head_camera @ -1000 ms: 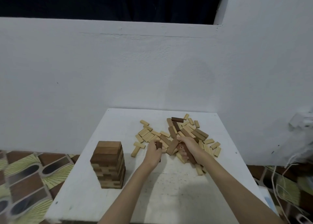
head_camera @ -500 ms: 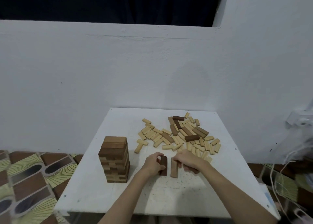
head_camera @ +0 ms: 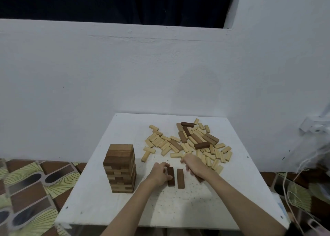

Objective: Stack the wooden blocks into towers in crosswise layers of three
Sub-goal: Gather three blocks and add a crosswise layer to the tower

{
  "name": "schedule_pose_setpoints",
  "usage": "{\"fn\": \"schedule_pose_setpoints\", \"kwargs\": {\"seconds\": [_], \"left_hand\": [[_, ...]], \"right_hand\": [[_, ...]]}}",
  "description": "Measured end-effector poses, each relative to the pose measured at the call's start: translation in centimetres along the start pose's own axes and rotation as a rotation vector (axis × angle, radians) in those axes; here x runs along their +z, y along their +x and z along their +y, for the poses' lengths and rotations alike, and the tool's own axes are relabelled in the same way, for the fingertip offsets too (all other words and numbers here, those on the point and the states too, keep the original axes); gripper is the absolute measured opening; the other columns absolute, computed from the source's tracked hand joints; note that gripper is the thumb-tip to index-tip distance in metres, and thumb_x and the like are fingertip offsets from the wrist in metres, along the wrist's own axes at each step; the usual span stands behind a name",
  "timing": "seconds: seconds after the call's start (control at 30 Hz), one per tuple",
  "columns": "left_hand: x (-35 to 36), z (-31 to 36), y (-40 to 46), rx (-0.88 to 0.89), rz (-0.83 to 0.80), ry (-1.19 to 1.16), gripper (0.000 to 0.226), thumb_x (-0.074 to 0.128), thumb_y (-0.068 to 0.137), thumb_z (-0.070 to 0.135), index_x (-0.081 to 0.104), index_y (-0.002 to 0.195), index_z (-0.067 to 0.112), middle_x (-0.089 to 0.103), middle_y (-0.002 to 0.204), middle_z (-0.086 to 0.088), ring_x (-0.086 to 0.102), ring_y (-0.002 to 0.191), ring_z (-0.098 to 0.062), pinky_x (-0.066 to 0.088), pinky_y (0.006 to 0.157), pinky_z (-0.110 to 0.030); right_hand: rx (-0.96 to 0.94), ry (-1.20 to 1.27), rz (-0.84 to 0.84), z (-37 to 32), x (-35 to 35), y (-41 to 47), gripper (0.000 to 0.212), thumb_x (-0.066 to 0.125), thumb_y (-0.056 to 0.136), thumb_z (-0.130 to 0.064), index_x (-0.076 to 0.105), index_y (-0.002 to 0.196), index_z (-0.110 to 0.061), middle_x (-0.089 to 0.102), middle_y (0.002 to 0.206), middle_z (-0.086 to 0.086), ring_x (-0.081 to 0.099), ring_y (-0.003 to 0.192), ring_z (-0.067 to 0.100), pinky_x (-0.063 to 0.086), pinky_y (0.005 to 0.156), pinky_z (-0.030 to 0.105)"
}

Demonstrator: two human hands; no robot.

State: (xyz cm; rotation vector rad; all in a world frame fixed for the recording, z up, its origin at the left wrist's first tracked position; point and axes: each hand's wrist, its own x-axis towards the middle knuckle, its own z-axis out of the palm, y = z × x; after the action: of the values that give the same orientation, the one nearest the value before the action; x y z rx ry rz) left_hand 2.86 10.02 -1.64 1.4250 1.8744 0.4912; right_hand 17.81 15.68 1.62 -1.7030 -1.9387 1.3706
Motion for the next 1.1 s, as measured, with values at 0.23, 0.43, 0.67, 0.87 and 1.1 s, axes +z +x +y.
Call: {"fn": "schedule_pose_setpoints", "kwargs": {"seconds": [0.23,0.43,0.67,0.87,1.1], "left_hand": [[0.0,-0.3,0.3,-0.009,0.008,-0.042,0.049,0.064,0.087,0.014,0.047,0.134,0.014,0.042,0.124,-0.011,0.051,0.11,-0.025,0.047,0.081,-0.023],[-0.2,-0.8,0.4,-0.022,0.004,-0.053,0.052,0.064,0.086,0.008,0.047,0.135,0.011,0.042,0.127,-0.015,0.052,0.113,-0.029,0.049,0.088,-0.029],[-0.6,-1.2,0.6,-0.038,0.027,-0.037,0.053,0.061,0.088,0.008,0.044,0.138,0.015,0.043,0.131,-0.015,0.05,0.117,-0.028,0.046,0.097,-0.034],[-0.6,-1.3,0.7,-0.033,0.019,-0.04,0.053,0.061,0.088,0.007,0.044,0.138,0.015,0.043,0.13,-0.014,0.05,0.115,-0.029,0.05,0.092,-0.033],[-1.2,-0.7,0.3,-0.035,-0.064,-0.075,0.077,0.075,0.078,0.017,0.035,0.143,0.014,0.033,0.138,-0.011,0.042,0.124,-0.031,0.05,0.094,-0.04]], "right_hand": [[-0.048,0.157,-0.045,-3.3,0.2,0.7,0.025,0.045,0.085,0.005,0.053,0.101,-0.012,0.053,0.085,0.007,0.048,0.068,0.015,0.042,0.057,0.026],[-0.102,0.007,-0.066,-1.9,1.0,0.7,0.037,0.068,0.084,-0.003,0.054,0.117,-0.011,0.055,0.122,0.012,0.054,0.102,0.018,0.049,0.072,0.019],[-0.164,-0.091,-0.029,-0.3,1.3,1.5,0.023,0.074,0.08,-0.01,0.064,0.1,-0.017,0.059,0.113,0.006,0.056,0.109,0.019,0.049,0.093,0.032],[-0.168,-0.06,-0.032,0.0,1.7,1.5,0.041,0.077,0.077,-0.008,0.061,0.114,-0.006,0.059,0.097,0.003,0.056,0.087,0.013,0.048,0.074,0.018],[-0.213,-0.188,-0.108,-0.3,-1.2,0.6,0.063,0.062,0.078,0.012,0.047,0.133,-0.014,0.048,0.136,0.008,0.047,0.079,-0.002,0.045,0.071,0.015]]}}
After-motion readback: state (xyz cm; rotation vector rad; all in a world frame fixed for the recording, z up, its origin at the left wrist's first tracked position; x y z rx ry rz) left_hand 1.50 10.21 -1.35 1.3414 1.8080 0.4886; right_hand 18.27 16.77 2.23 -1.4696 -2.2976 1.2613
